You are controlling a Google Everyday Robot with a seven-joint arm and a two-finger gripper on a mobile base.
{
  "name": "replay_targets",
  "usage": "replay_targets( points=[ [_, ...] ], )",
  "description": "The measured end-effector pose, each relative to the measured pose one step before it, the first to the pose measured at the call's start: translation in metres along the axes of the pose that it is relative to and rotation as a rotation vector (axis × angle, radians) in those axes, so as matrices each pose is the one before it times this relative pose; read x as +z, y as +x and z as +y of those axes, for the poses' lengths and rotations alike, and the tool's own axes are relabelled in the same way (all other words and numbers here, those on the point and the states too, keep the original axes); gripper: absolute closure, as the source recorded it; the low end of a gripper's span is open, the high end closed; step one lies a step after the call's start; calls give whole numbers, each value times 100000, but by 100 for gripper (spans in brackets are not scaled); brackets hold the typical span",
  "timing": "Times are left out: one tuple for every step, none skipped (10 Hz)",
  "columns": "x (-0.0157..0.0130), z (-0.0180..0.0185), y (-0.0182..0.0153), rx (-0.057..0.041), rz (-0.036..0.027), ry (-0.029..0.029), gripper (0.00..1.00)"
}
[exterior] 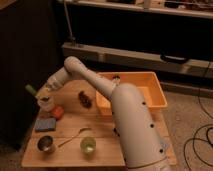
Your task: Place pepper in paper cup
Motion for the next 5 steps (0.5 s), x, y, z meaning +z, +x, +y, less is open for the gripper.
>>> replay_targets(
  points=[
    [224,-42,191,207,95,-753,44],
    [166,-41,106,-225,2,-515,35],
    [137,-11,122,-365,66,-518,25],
    [106,21,110,-457,130,-355,21],
    [115,-30,194,-324,18,-194,20]
  ],
)
